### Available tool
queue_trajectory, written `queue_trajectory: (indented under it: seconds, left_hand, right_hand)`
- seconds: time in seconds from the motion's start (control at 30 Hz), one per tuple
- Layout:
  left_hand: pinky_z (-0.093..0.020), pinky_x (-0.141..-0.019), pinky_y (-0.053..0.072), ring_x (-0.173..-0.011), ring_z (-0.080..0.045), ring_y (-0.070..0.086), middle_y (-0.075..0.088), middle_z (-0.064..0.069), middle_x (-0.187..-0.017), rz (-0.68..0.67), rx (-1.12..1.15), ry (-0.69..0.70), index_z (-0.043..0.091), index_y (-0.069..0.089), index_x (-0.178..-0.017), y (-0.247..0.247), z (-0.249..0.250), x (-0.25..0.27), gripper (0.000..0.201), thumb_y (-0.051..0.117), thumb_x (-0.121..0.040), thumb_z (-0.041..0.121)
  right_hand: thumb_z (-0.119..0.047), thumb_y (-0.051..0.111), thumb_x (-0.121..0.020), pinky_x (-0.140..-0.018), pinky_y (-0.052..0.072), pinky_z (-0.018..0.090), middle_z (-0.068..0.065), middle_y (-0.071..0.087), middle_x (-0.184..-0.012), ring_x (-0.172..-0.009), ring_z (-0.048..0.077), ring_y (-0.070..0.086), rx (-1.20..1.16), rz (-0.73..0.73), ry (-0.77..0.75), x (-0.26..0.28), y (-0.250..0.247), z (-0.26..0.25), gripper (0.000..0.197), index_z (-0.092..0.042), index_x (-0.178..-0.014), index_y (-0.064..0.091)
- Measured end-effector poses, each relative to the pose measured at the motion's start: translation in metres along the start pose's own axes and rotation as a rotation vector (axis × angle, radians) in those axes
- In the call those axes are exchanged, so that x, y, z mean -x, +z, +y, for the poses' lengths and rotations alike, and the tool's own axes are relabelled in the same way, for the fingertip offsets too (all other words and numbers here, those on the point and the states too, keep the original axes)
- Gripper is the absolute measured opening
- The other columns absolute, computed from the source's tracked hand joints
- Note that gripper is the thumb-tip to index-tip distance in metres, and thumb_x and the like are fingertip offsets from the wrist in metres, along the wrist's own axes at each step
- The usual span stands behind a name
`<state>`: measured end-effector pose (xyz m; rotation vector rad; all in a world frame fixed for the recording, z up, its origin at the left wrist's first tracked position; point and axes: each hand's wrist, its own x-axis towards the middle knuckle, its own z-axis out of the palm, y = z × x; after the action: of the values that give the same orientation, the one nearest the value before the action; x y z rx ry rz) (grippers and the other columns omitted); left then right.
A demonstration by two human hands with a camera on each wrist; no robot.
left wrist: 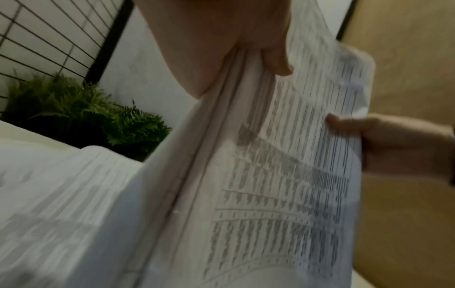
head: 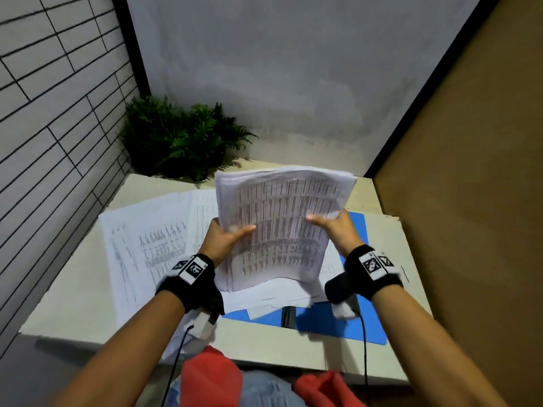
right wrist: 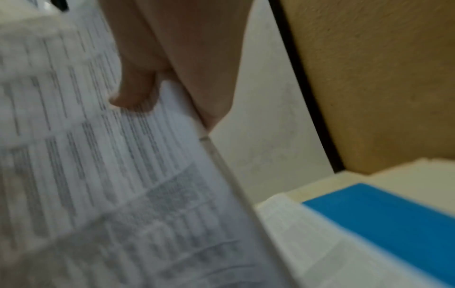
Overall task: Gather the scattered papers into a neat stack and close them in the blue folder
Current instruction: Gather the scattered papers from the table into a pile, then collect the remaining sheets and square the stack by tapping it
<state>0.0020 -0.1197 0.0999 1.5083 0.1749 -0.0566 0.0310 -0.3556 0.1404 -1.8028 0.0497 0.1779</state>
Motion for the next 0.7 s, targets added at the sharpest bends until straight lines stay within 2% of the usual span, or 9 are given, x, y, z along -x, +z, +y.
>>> queue_trajectory:
  seconds: [0.07, 0.17, 0.27, 0.33, 0.4, 0.47, 0.53, 0.63, 0.7]
  left_hand:
    - [-0.033, -0.082, 0.057, -0.083, -0.007, 0.07, 0.068, 0.0, -0.093, 0.049, 0.018, 0.056, 0.012, 0.063, -0.096, -0.001, 0.005, -0.003, 0.034, 0.076, -0.064, 0.016]
    - [-0.018, -0.075, 0.055, -0.077, 0.002, 0.069, 0.069, 0.013, -0.086, 0.057, 0.033, 0.102, 0.022, 0.063, -0.091, 0.0, -0.003, -0.003, 0.027, 0.076, -0.069, 0.012]
    - [-0.027, -0.088, 0.05, -0.09, -0.011, 0.065, 0.066, -0.001, -0.101, -0.053, -0.138, -0.05, 0.016, 0.058, -0.106, -0.003, -0.035, -0.011, 0.04, 0.076, -0.07, 0.019]
    - [-0.039, -0.1, 0.045, -0.106, -0.022, 0.061, 0.063, -0.01, -0.118, -0.146, -0.223, -0.208, 0.013, 0.052, -0.117, -0.023, -0.058, -0.023, 0.062, 0.081, -0.064, 0.024]
    - [-0.04, -0.106, 0.038, -0.126, -0.029, 0.048, 0.049, -0.015, -0.137, -0.143, -0.429, -0.308, 0.01, 0.04, -0.133, -0.06, -0.081, -0.031, 0.082, 0.081, -0.064, 0.023]
    - [-0.04, -0.109, 0.031, -0.136, -0.033, 0.032, 0.032, -0.017, -0.149, 0.068, -0.738, -0.397, 0.011, 0.026, -0.142, -0.104, -0.101, -0.03, 0.084, 0.073, -0.073, 0.024]
    - [-0.049, -0.112, 0.023, -0.141, -0.036, 0.016, 0.017, -0.019, -0.154, 0.406, -0.887, -0.58, 0.013, 0.013, -0.145, -0.143, -0.11, -0.016, 0.084, 0.063, -0.08, 0.031]
    - [-0.052, -0.113, 0.017, -0.14, -0.039, 0.014, 0.009, -0.022, -0.154, 0.649, -0.778, -0.819, 0.006, 0.001, -0.145, -0.174, -0.114, -0.008, 0.091, 0.061, -0.082, 0.032]
    - [-0.048, -0.114, 0.022, -0.138, -0.038, 0.023, 0.016, -0.023, -0.152, 0.687, -0.627, -0.793, 0.001, 0.003, -0.144, -0.18, -0.117, -0.015, 0.09, 0.064, -0.081, 0.023]
  right_hand:
    - [-0.035, 0.084, -0.052, -0.085, 0.052, 0.037, -0.009, 0.069, -0.062, -0.07, 0.016, 0.066, -0.18, 0.116, -0.028, 0.001, 0.004, 0.003, 0.029, -0.022, -0.067, 0.063]
    - [-0.014, 0.075, -0.07, -0.091, 0.053, 0.033, 0.001, 0.072, -0.093, -0.094, 0.021, 0.067, -0.31, 0.051, -0.011, 0.003, 0.02, 0.019, 0.031, -0.018, -0.099, 0.065]
    - [-0.01, 0.064, -0.083, -0.09, 0.049, 0.029, 0.013, 0.064, -0.116, -0.112, 0.027, 0.06, -0.053, -0.044, 0.152, -0.003, 0.047, 0.059, 0.037, -0.007, -0.118, 0.055]
    - [-0.013, 0.061, -0.086, -0.081, 0.048, 0.028, 0.015, 0.062, -0.108, -0.112, 0.033, 0.059, 0.066, 0.113, 0.172, -0.016, 0.047, 0.062, 0.036, 0.005, -0.116, 0.054]
    - [-0.01, 0.059, -0.087, -0.083, 0.046, 0.028, 0.015, 0.061, -0.106, -0.109, 0.027, 0.058, 0.086, 0.217, 0.14, -0.029, 0.036, 0.055, 0.034, 0.01, -0.114, 0.055]
    - [-0.008, 0.06, -0.086, -0.081, 0.051, 0.019, 0.016, 0.062, -0.106, -0.1, 0.019, 0.054, 0.14, 0.226, 0.085, -0.043, 0.021, 0.052, 0.033, 0.012, -0.112, 0.057]
    - [-0.01, 0.061, -0.086, -0.059, 0.046, 0.004, 0.016, 0.063, -0.102, -0.093, 0.018, 0.054, 0.177, 0.224, 0.063, -0.052, 0.008, 0.057, 0.031, 0.012, -0.108, 0.06]
    - [-0.005, 0.06, -0.086, -0.055, 0.045, 0.01, 0.015, 0.059, -0.1, -0.082, 0.018, 0.056, 0.155, 0.233, 0.126, -0.056, -0.002, 0.067, 0.029, 0.012, -0.108, 0.06]
    - [-0.003, 0.06, -0.085, -0.051, 0.044, 0.004, 0.013, 0.058, -0.1, -0.073, 0.013, 0.058, 0.148, 0.238, 0.146, -0.056, -0.001, 0.073, 0.028, 0.013, -0.108, 0.059]
